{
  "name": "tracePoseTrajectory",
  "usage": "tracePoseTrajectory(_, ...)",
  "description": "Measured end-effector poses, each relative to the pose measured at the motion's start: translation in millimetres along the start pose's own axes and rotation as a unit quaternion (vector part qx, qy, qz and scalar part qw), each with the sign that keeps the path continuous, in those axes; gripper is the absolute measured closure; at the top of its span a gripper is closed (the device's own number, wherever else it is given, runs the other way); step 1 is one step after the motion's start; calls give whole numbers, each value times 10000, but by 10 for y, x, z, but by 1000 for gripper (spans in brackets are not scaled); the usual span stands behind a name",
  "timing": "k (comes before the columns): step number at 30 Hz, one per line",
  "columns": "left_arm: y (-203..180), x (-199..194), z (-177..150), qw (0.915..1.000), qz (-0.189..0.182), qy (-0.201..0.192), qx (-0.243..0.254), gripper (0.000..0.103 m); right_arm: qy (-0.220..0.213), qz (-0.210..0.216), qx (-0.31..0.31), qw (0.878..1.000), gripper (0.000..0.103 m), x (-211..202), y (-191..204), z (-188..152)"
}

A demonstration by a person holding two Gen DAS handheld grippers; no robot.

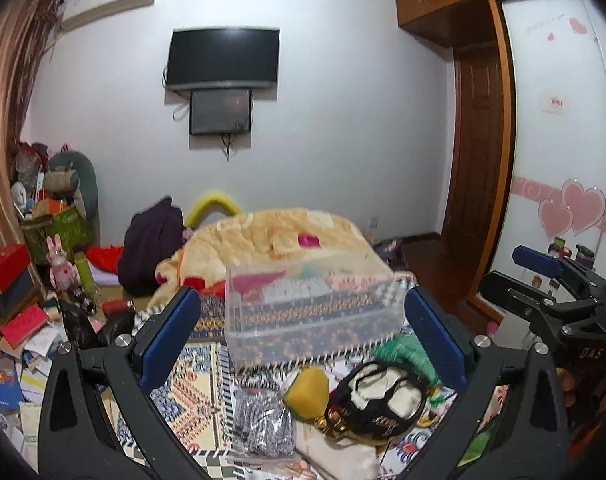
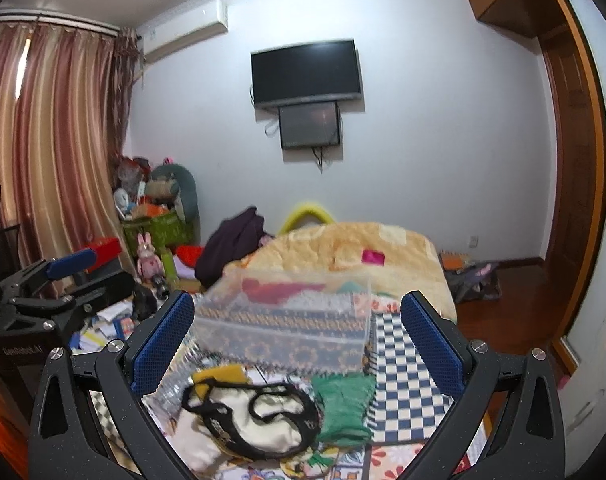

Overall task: Organize soft objects
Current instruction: 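Grasp the green knit glove with the right gripper while the left gripper moves toward the beaded bracelet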

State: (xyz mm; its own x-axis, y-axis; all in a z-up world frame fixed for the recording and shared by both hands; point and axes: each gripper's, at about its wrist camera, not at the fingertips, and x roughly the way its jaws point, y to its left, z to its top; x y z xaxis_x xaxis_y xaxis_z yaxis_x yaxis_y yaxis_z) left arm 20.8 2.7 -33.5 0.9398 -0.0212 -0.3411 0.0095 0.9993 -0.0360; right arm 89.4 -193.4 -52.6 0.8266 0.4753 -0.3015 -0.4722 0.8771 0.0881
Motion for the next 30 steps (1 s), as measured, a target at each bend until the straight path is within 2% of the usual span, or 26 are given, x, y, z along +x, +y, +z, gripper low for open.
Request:
tracePoseTrajectory(10,185,451,-504,9958,308,867,-28,1,893,-138,169,9958,0,338,-302,-417)
tracePoseTrajectory(14,308,617,-620,9925,268,1168,-242,14,1170,-203,270,9926,0,418,-410,-542)
tracePoseTrajectory(18,469,823,-692,9886,215,1387,-547,21,1406,-244,403,9889,0,537,-498,-616)
tracePoseTrajectory(25,571,1132,-819,9820,220,1746,-689,30,1722,-236,525,9834,14,724,-596,-734)
tracePoseTrajectory(30,587,1316,-895,9768,72,1989,-789,40,1899,-193,521,9802,26,863,-582,-775)
